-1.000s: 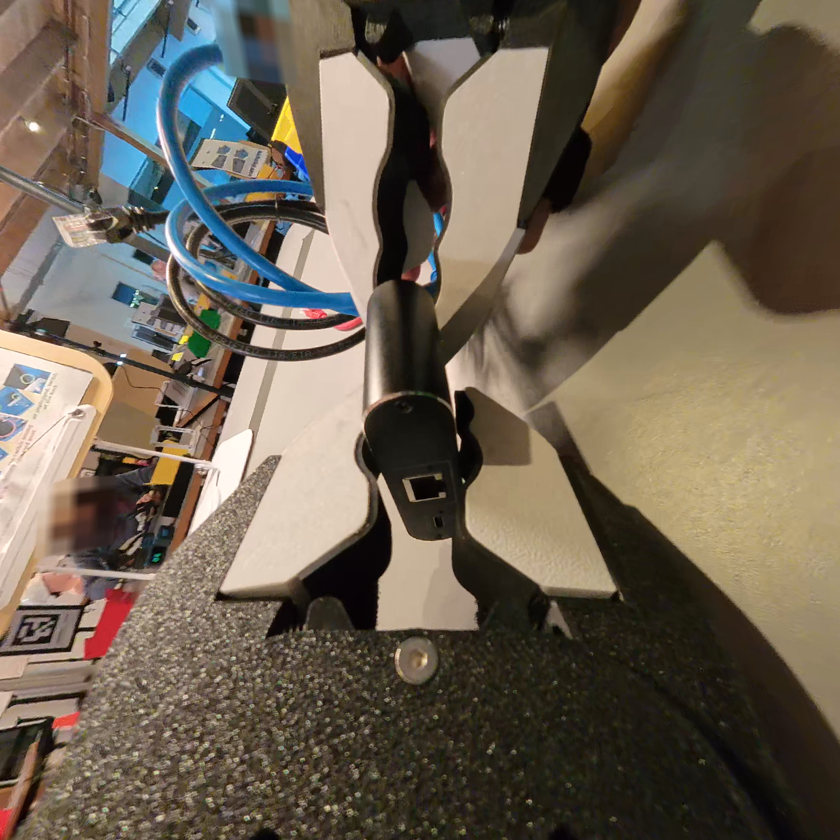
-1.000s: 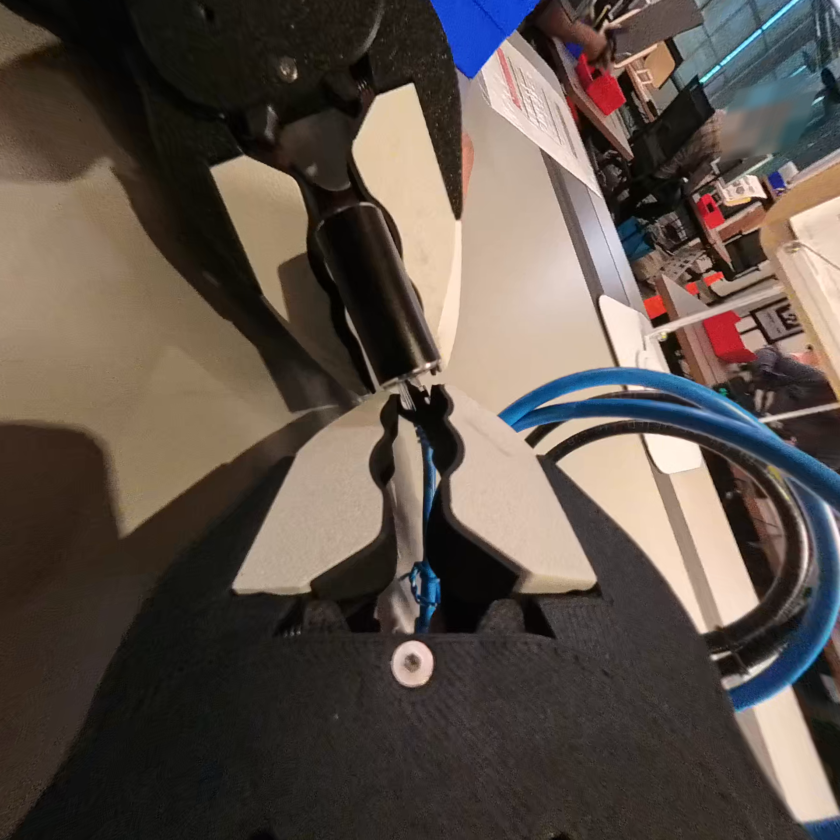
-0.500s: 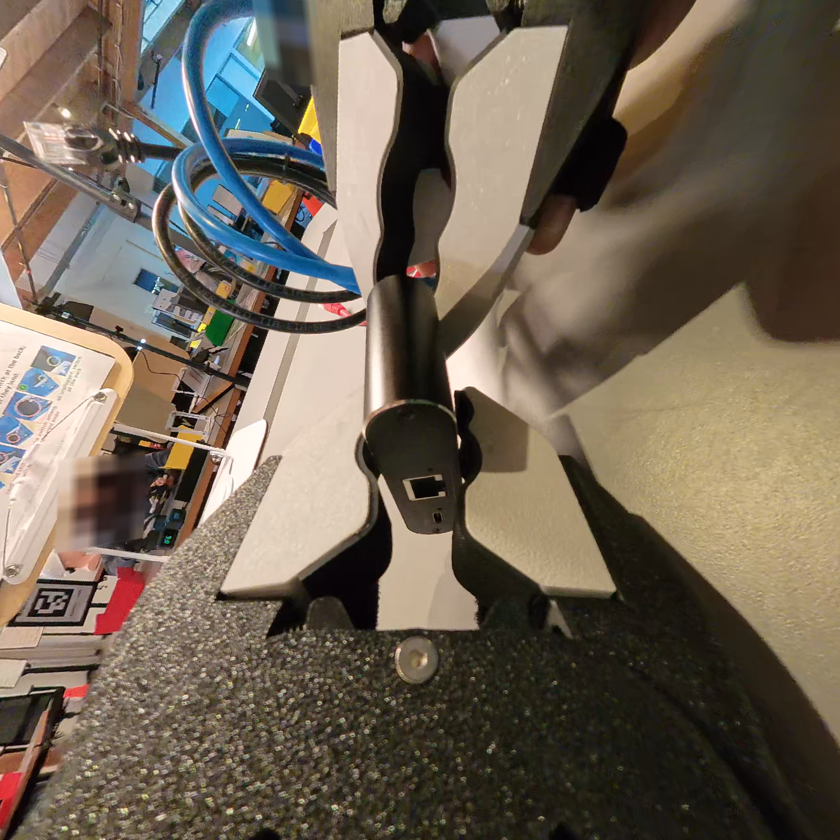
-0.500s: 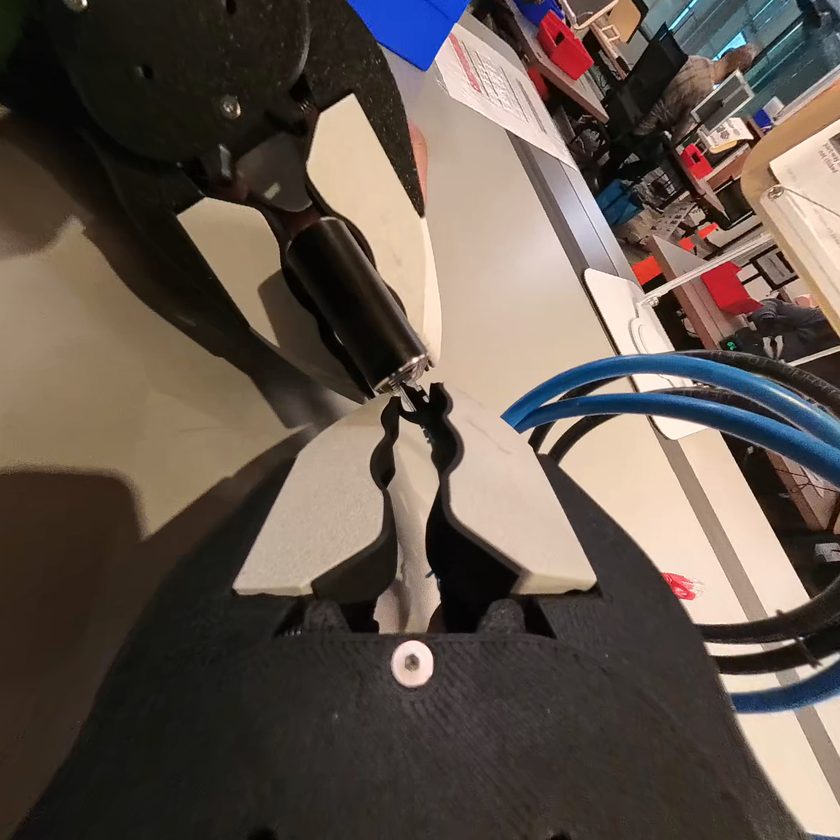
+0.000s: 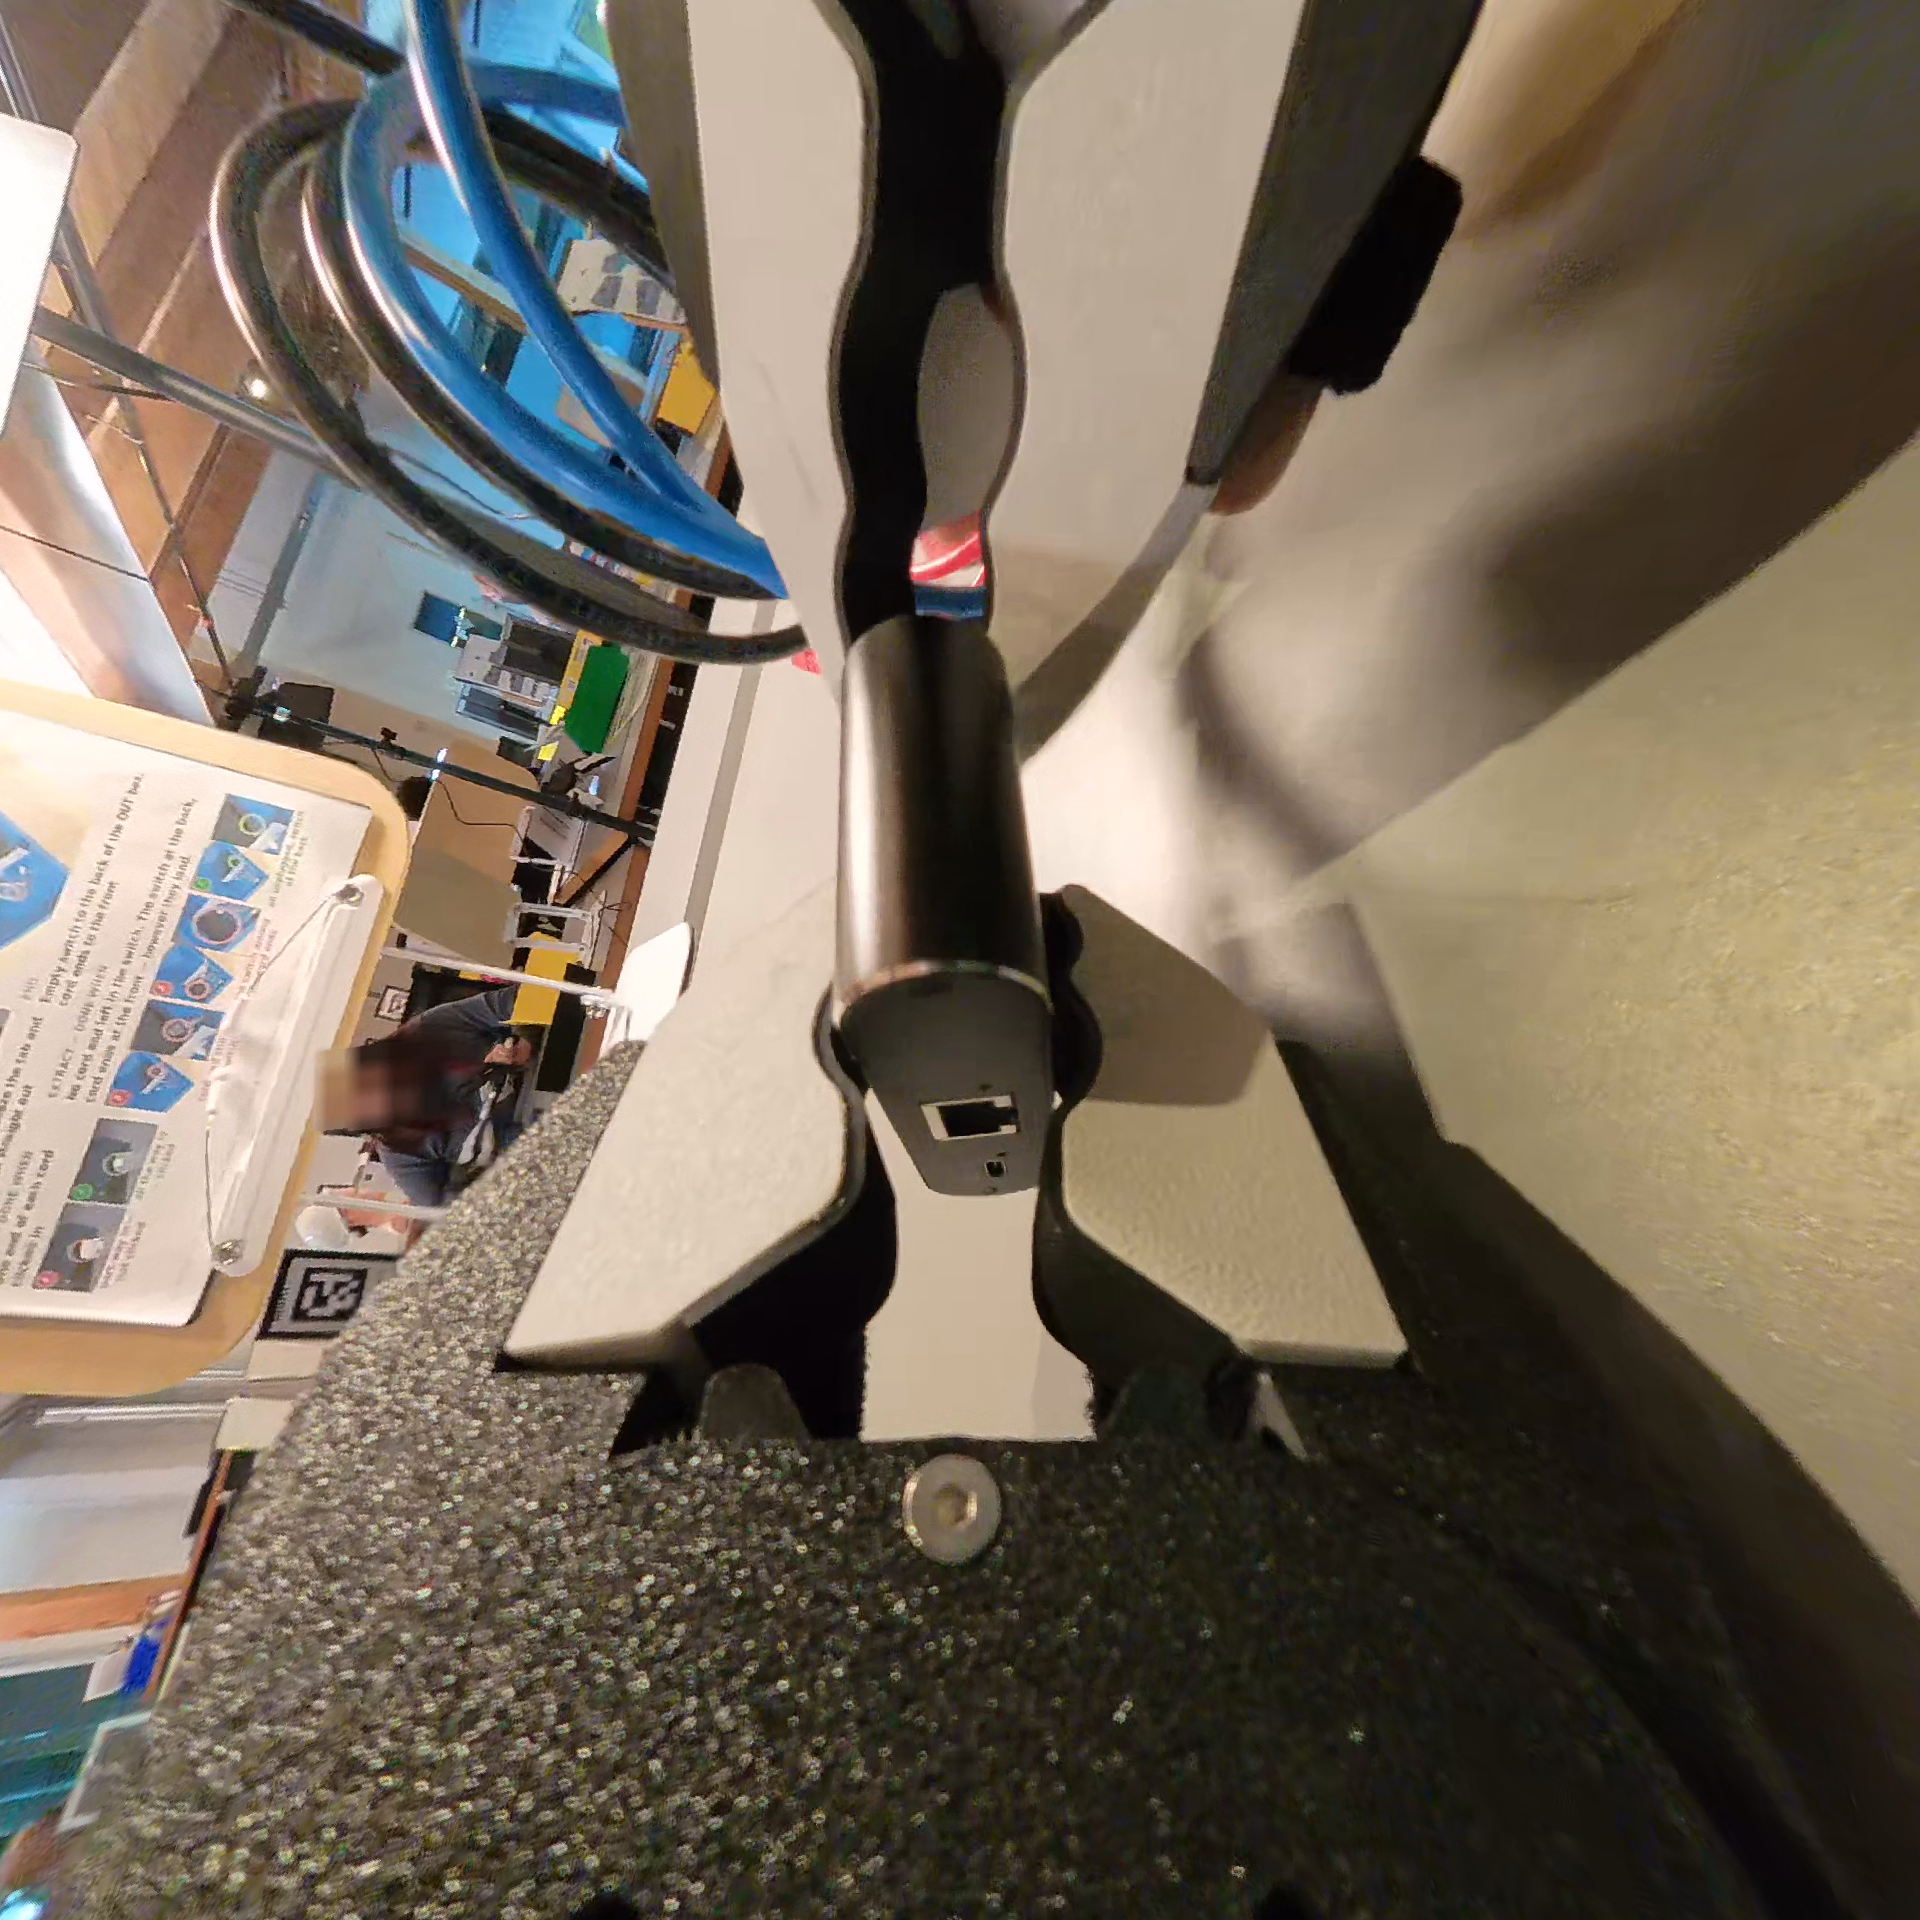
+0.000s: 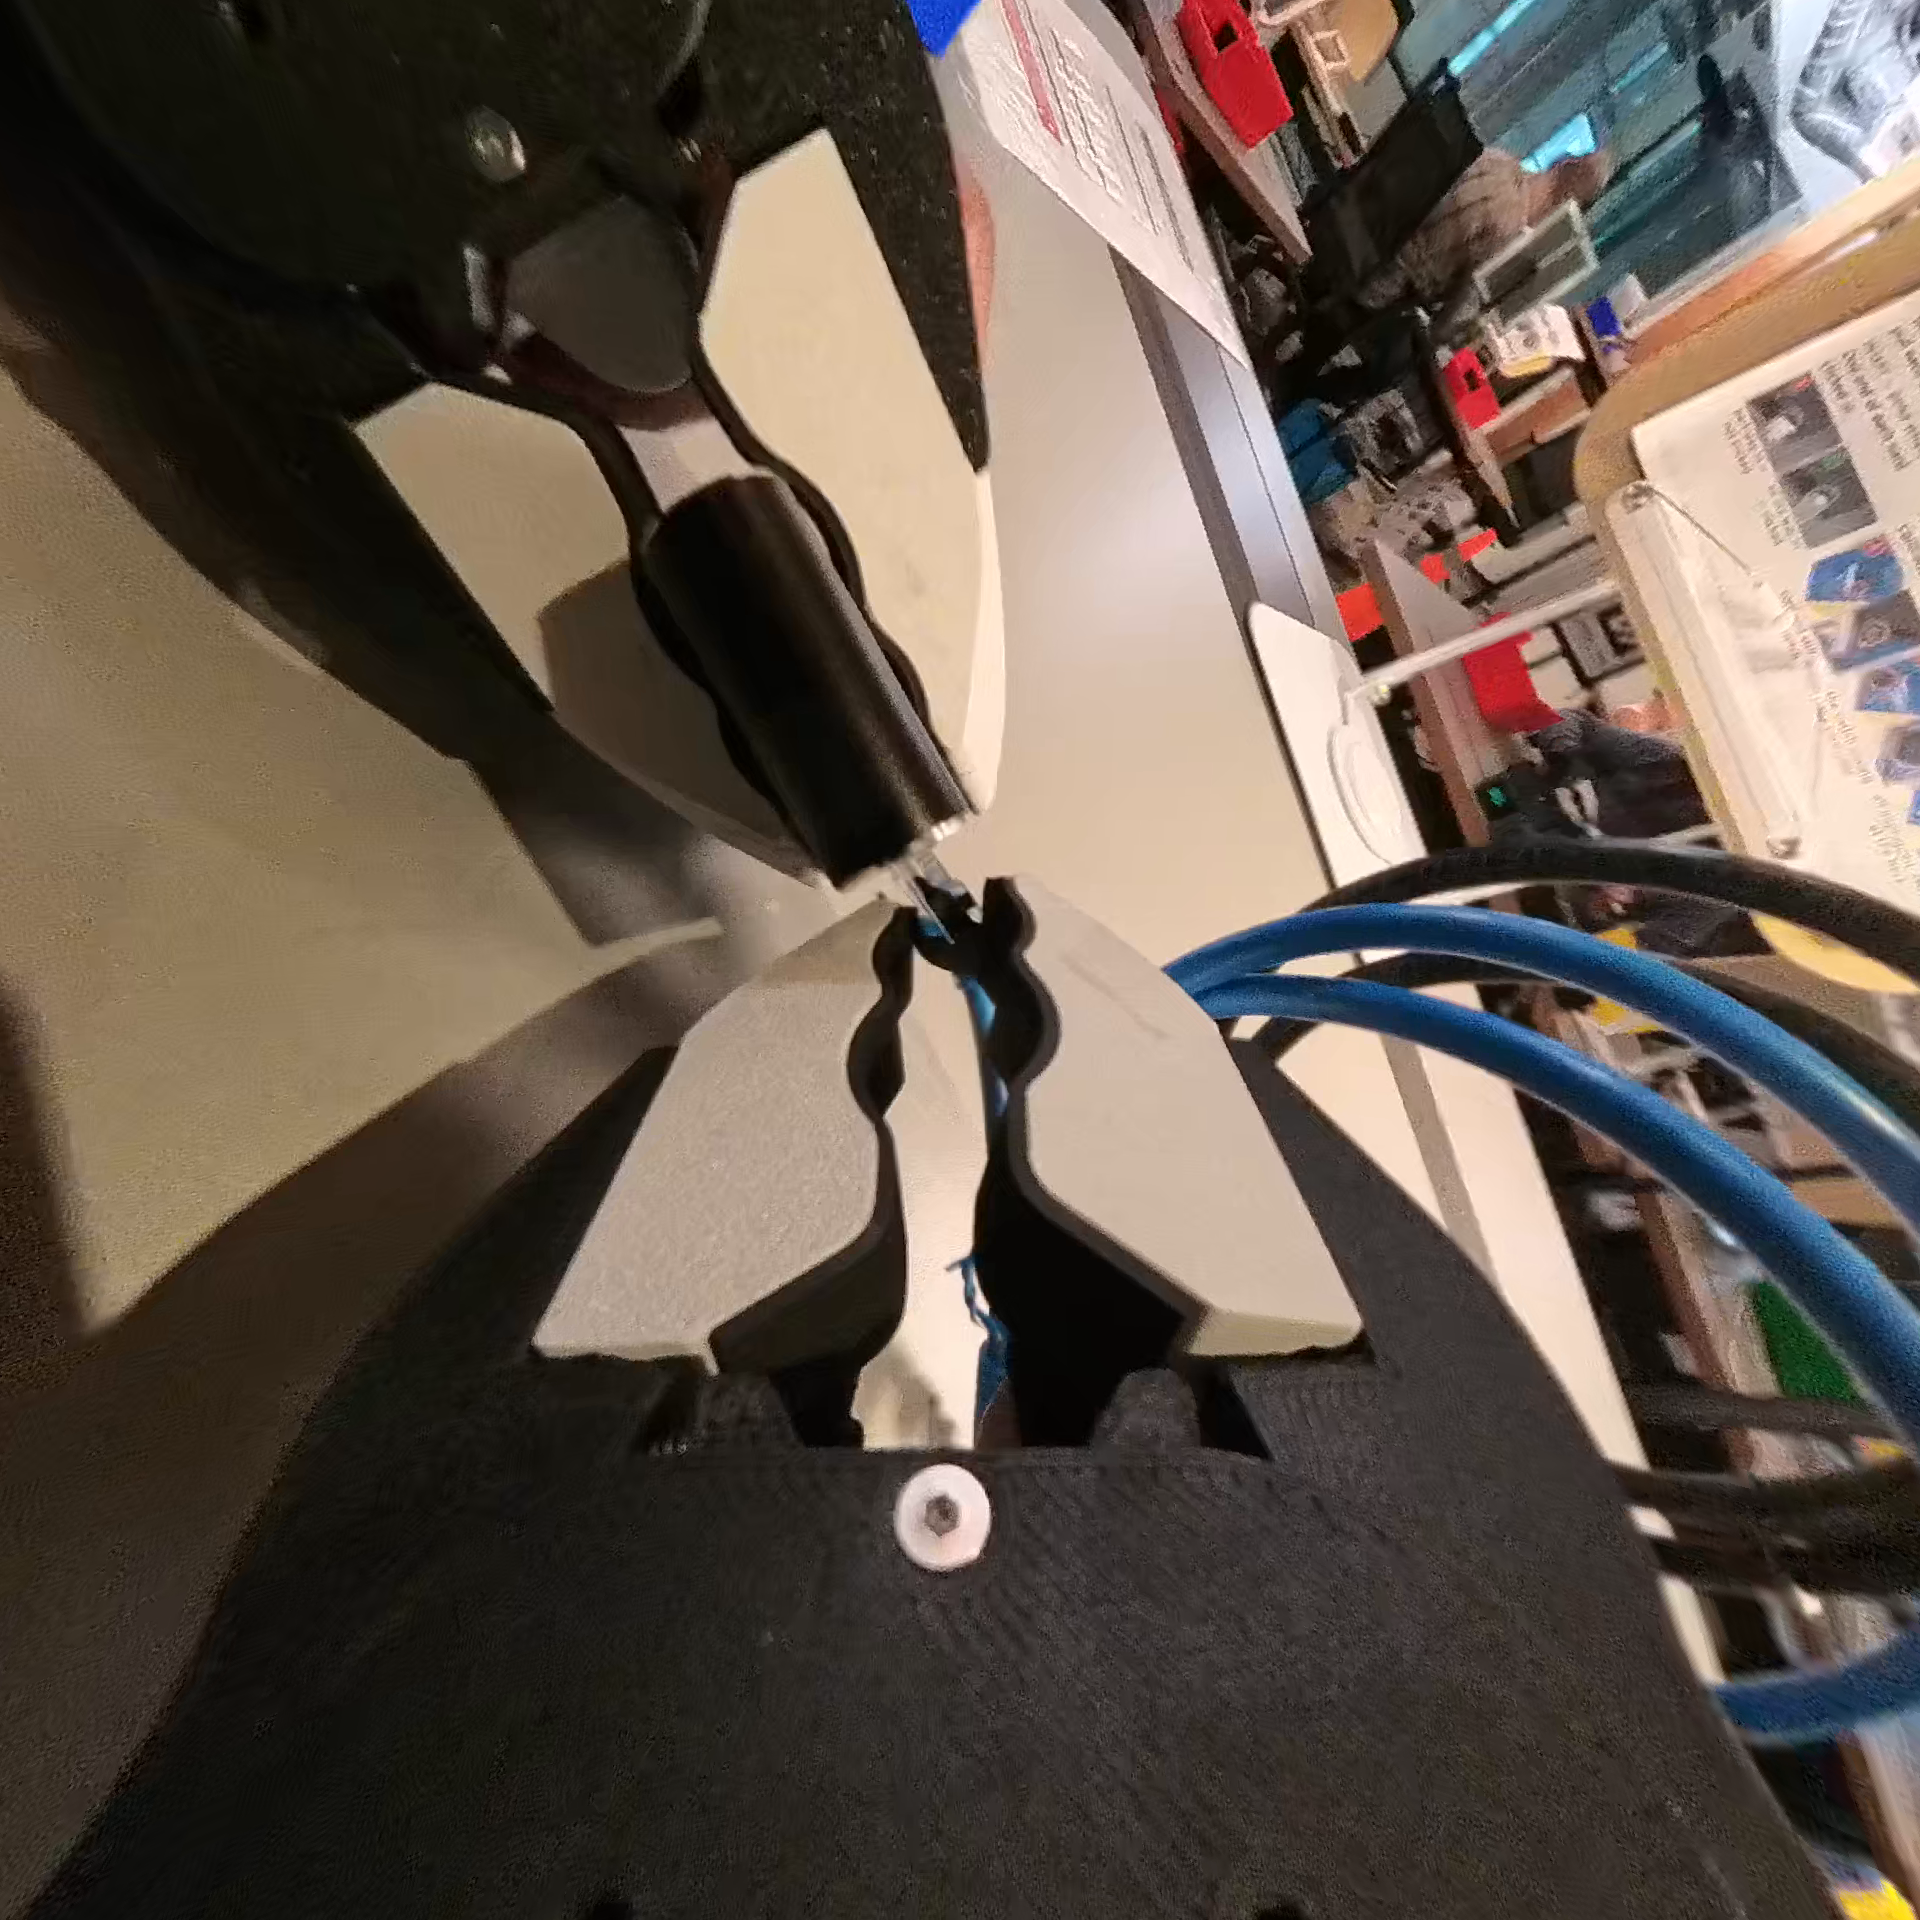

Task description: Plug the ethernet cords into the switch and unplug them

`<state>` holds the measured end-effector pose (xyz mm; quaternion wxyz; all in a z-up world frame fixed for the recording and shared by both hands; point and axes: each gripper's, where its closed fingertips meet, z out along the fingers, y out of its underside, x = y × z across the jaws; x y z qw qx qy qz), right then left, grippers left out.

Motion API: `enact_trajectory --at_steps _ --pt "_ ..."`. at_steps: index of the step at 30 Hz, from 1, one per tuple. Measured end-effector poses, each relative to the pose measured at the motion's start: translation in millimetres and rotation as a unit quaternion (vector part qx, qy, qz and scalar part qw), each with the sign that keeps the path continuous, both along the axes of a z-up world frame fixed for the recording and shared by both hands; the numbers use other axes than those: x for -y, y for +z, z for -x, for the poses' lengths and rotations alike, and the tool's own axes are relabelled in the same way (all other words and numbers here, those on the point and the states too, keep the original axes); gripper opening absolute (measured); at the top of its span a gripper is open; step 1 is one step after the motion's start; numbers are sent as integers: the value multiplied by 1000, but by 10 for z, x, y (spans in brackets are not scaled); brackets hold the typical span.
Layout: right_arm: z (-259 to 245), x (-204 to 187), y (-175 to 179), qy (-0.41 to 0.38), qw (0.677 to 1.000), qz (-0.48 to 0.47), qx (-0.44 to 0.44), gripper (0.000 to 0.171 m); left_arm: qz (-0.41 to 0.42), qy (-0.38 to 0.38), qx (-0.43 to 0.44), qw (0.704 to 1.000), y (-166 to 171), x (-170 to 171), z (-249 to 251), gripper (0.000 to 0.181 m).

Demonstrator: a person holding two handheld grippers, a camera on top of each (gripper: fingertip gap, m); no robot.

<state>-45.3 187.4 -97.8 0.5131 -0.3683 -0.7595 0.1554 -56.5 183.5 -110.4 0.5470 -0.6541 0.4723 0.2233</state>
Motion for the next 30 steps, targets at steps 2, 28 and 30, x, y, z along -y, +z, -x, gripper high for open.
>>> enact_trajectory --at_steps 2,28,30 --pt "-35 -242 102 -47 998 -47 -17 15 2 6 -15 1000 -39 8 84 30" --pt "-30 -357 250 -21 993 91 -72 36 216 79 359 905 28 -65 354 28" --pt "-29 -303 280 -8 993 93 -78 36 234 88 406 879 49 -68 395 28"
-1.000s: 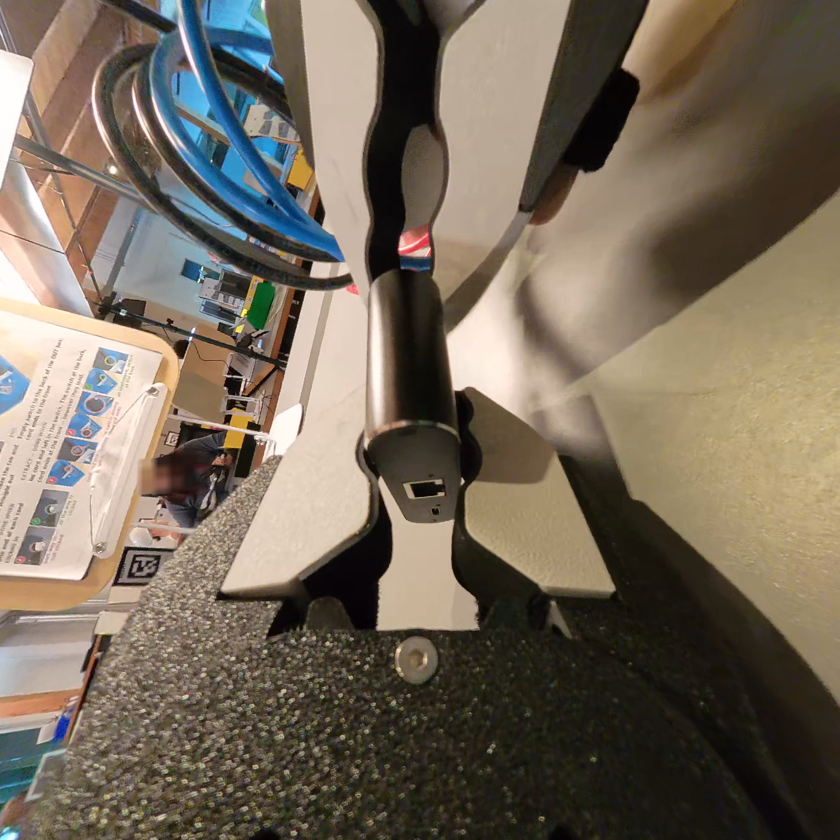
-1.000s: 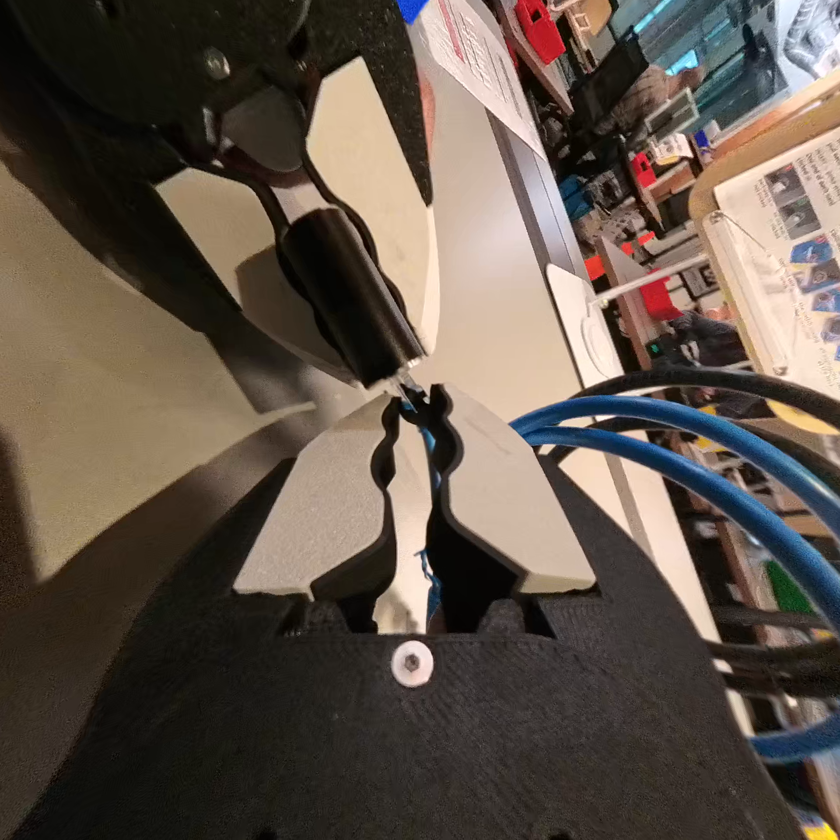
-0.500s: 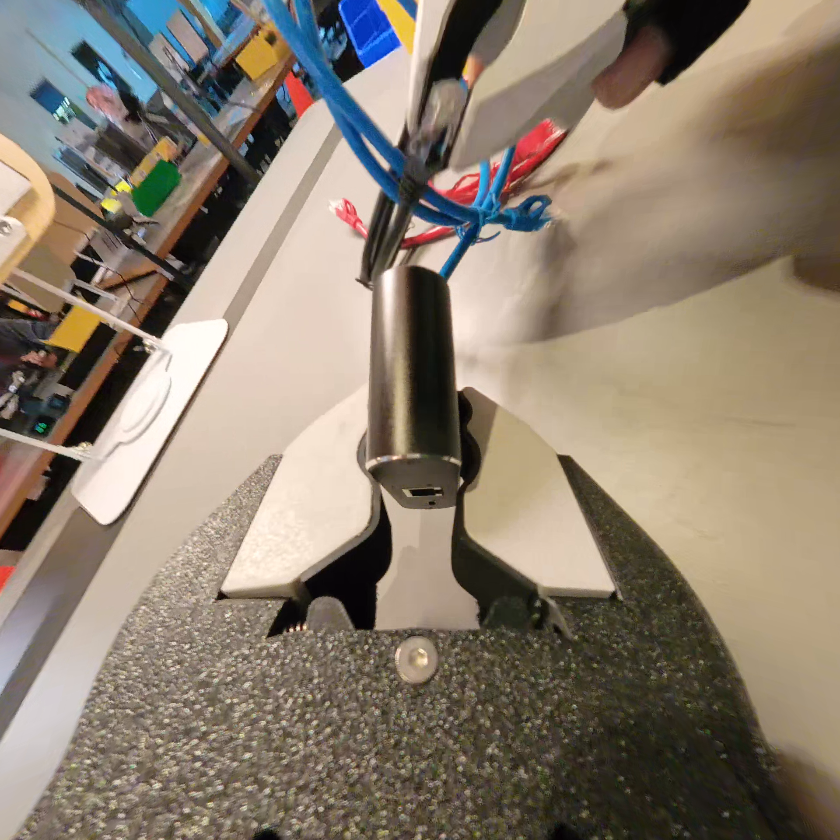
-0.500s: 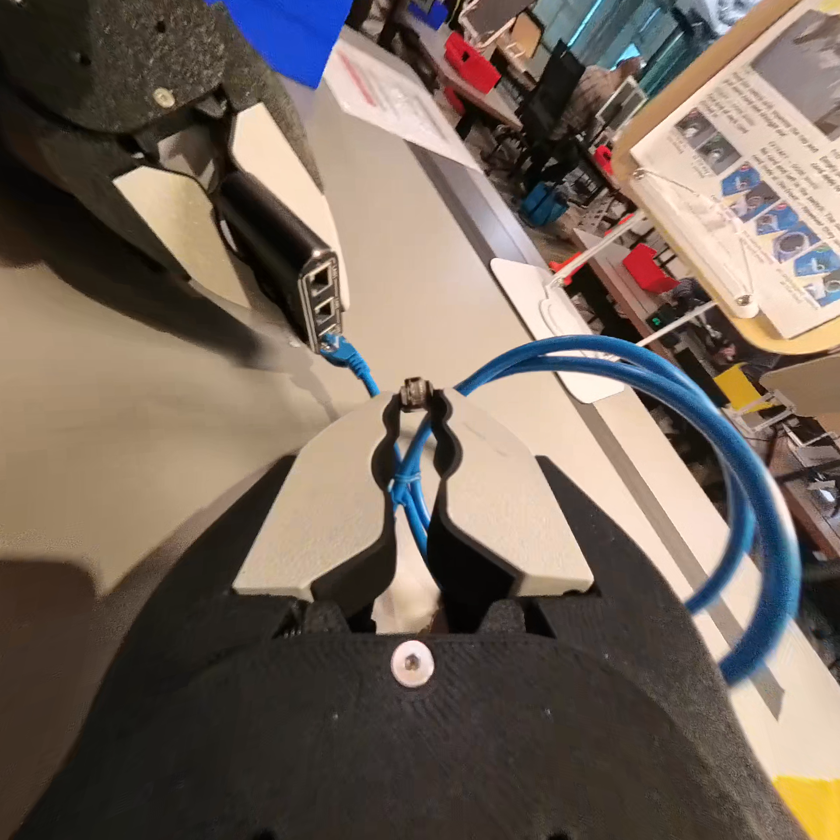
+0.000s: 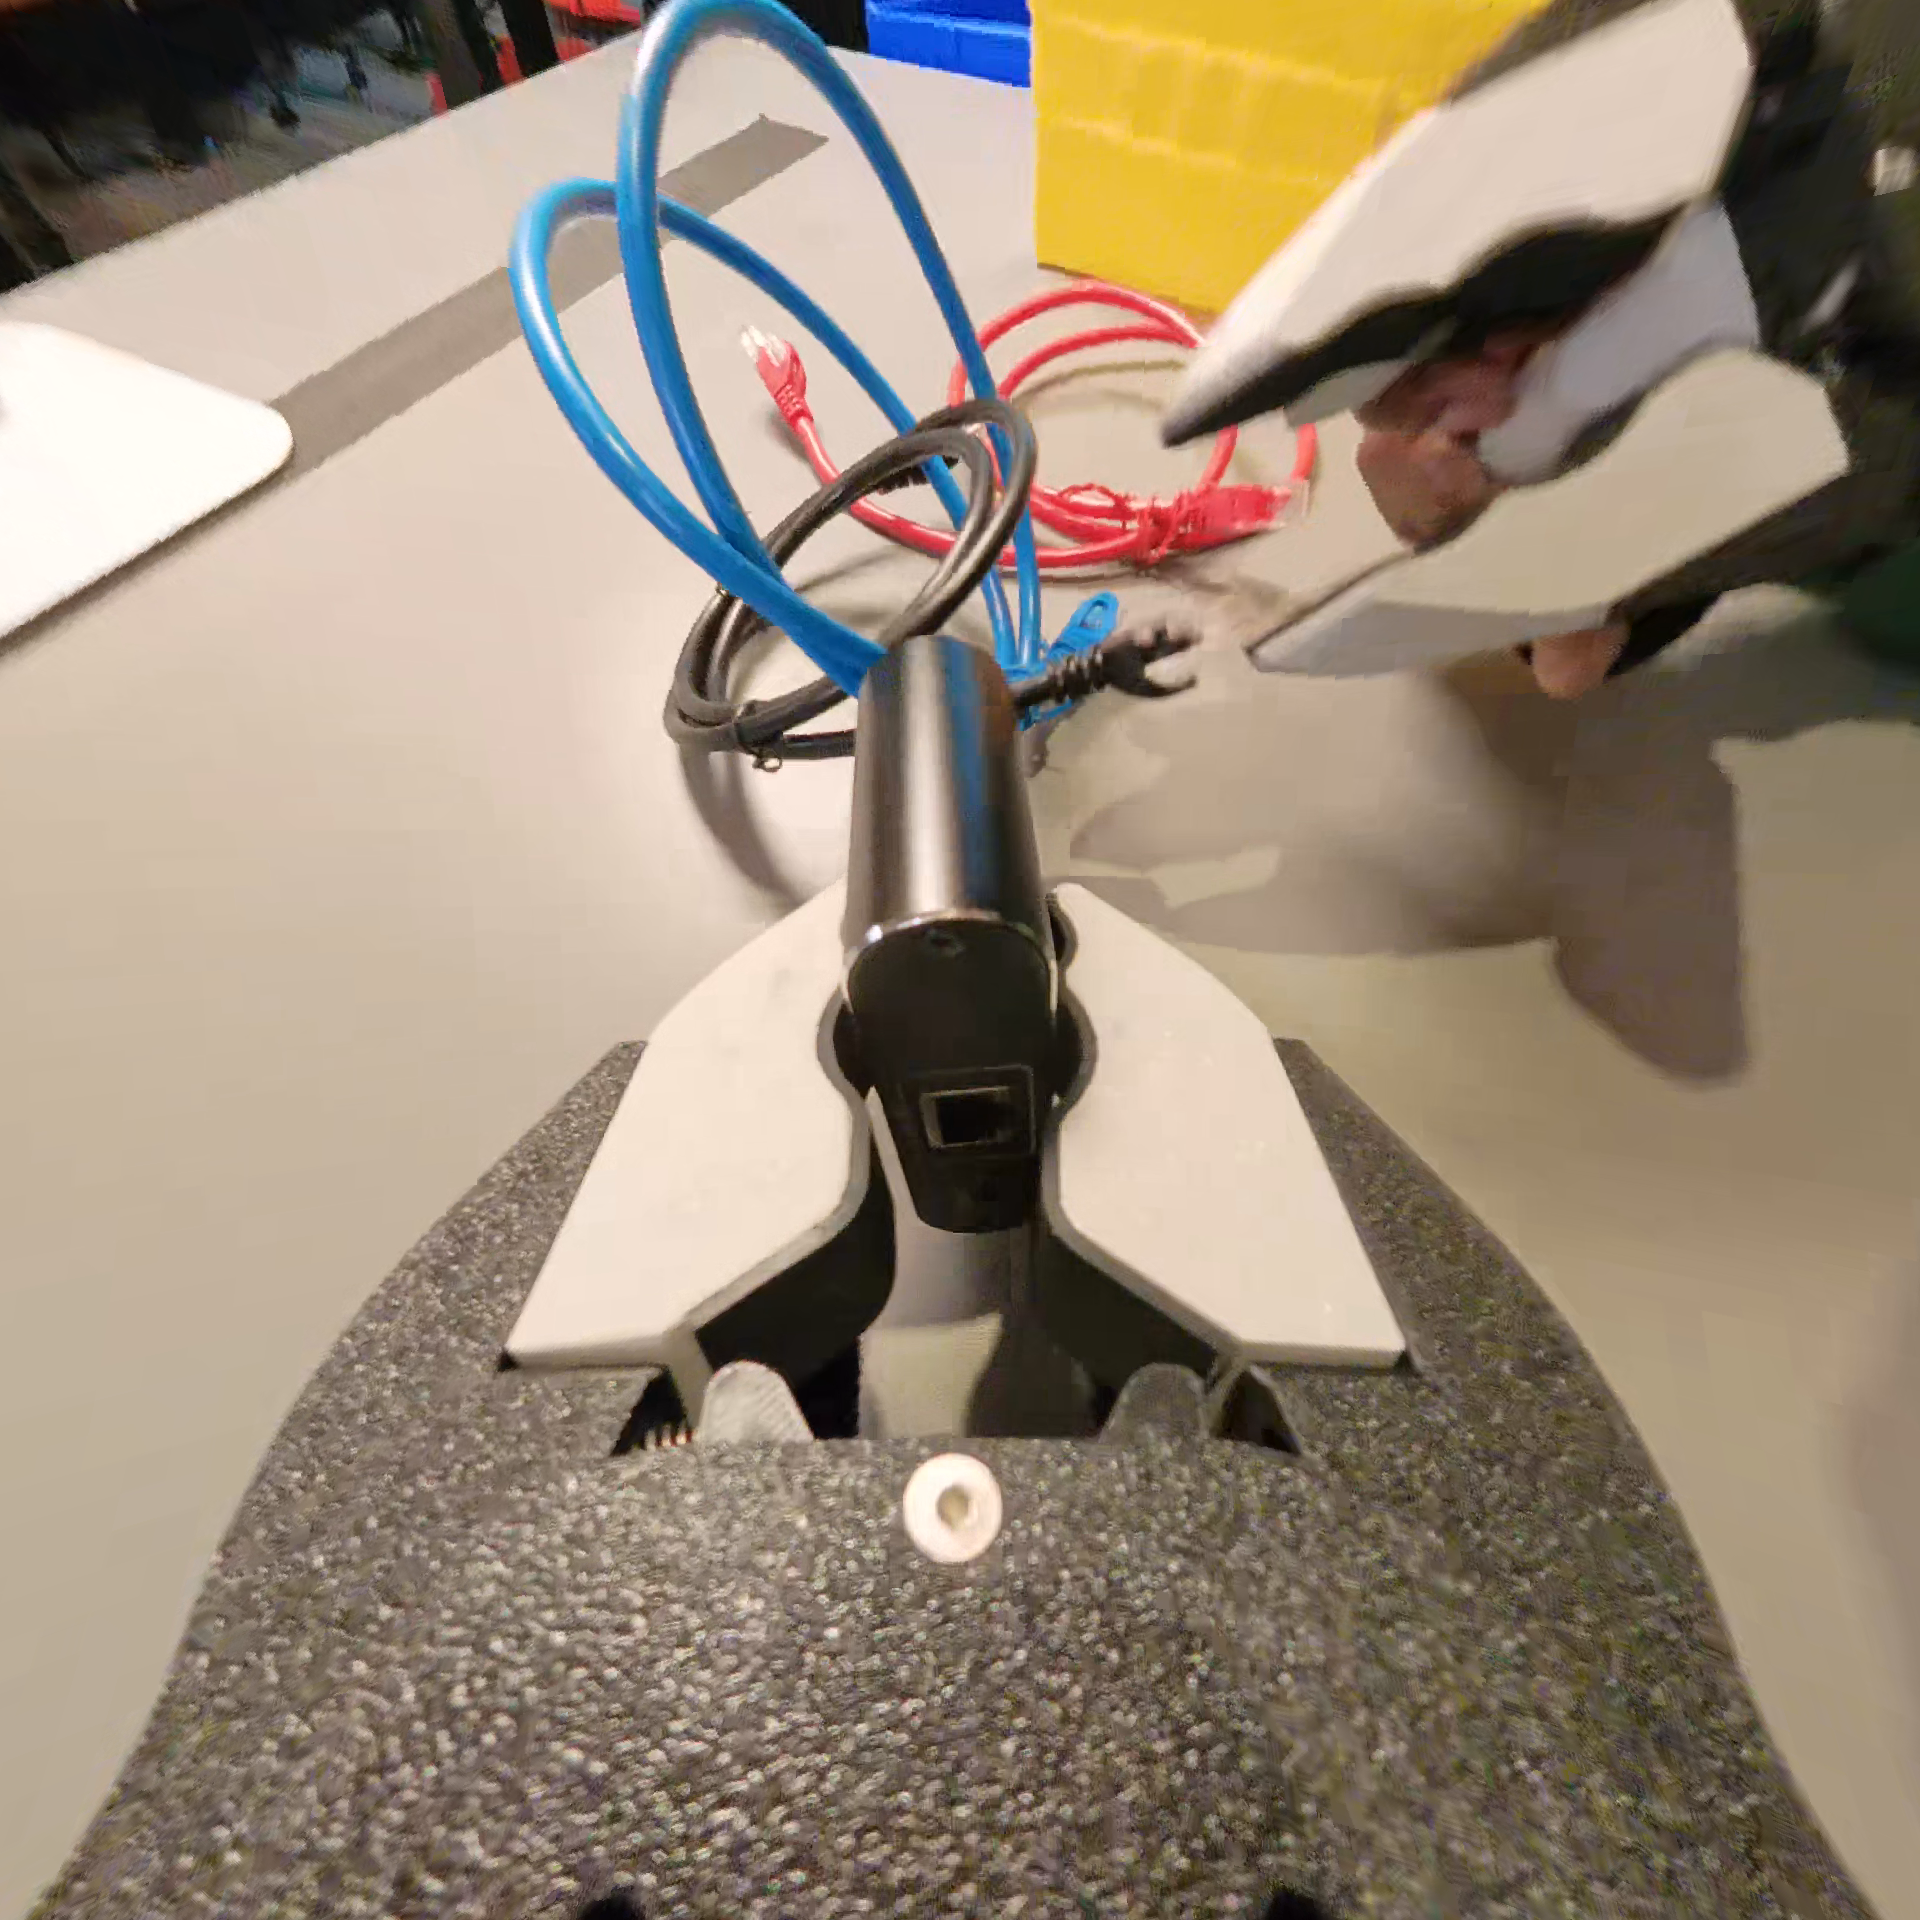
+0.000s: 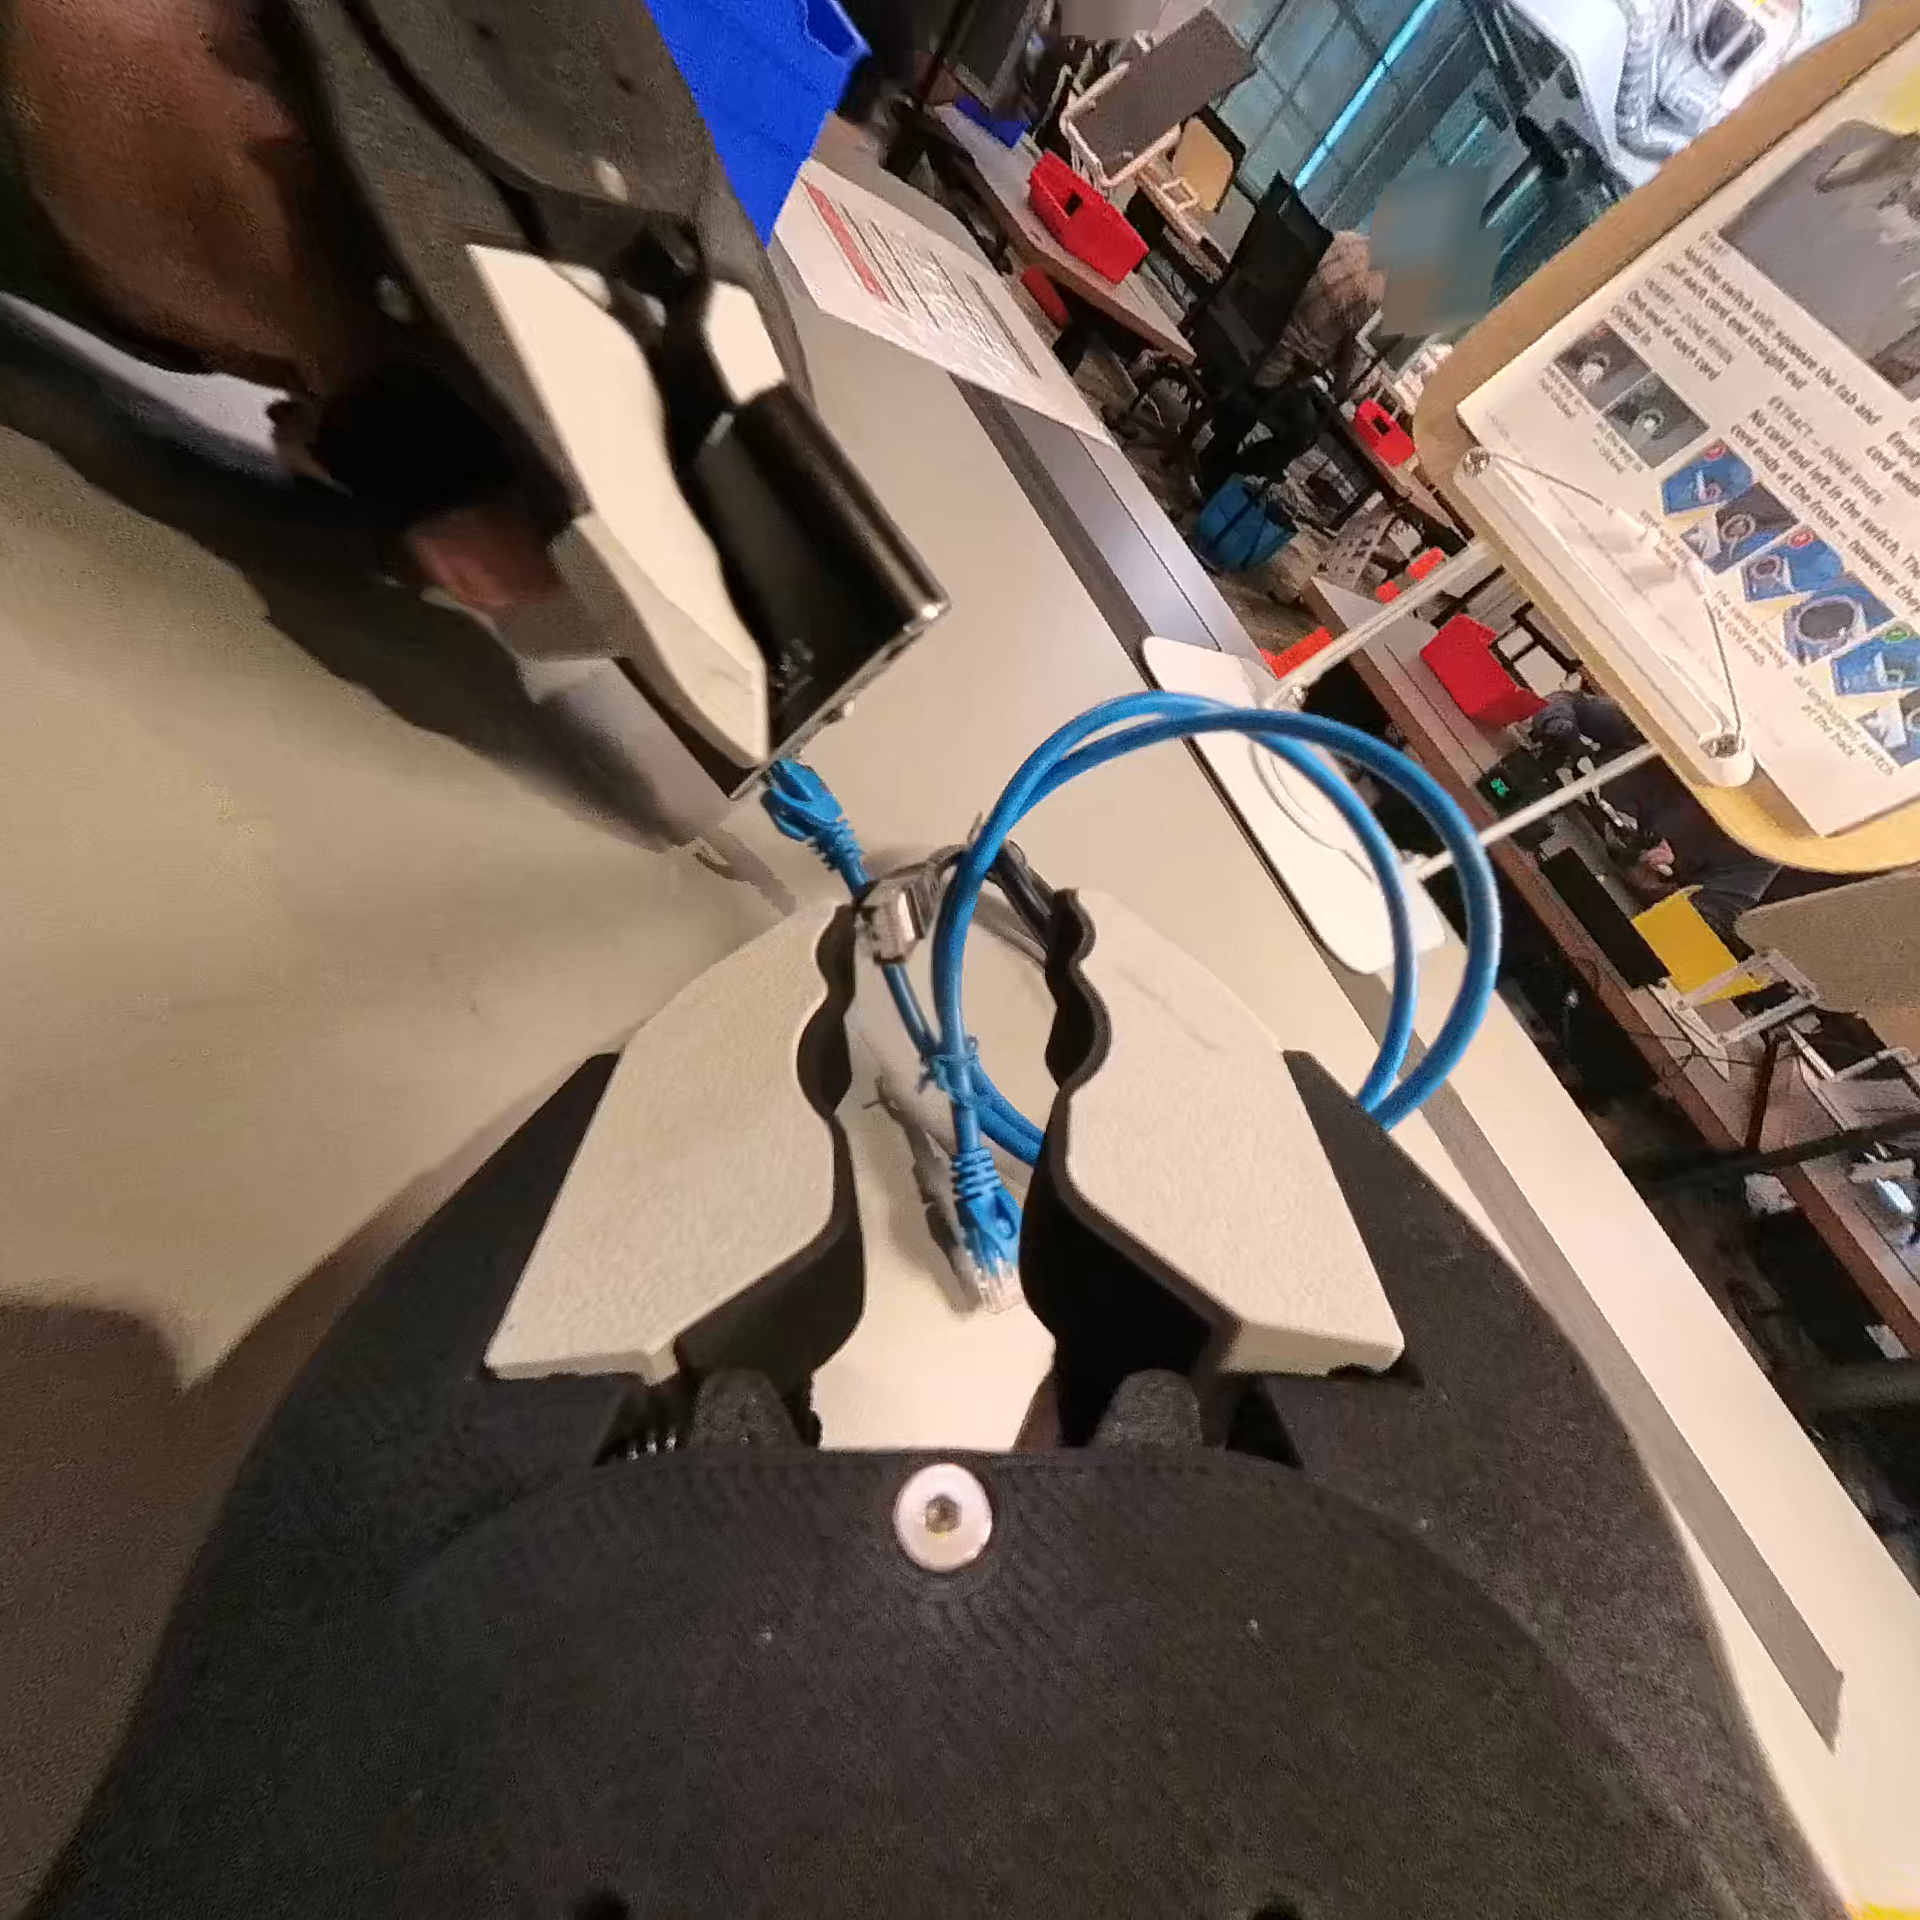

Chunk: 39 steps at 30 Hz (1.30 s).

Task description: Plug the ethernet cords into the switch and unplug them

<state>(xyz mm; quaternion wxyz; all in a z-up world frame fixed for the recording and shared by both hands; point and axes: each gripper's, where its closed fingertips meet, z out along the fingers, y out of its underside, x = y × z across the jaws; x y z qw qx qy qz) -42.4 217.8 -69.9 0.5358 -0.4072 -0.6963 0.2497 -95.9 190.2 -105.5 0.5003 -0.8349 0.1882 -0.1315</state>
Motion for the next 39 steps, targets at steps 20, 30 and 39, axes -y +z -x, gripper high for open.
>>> enact_trajectory --at_steps 20,30,39 --pt "184 282 -213 11 999 35 16 32 66 -6 388 919 246 13 -199 29" --pt "72 322 -99 107 977 183 22 33 65 -58 277 957 186 93 -302 28" --pt "78 234 200 113 923 365 -42 41 55 -60 212 974 146 102 -341 28"
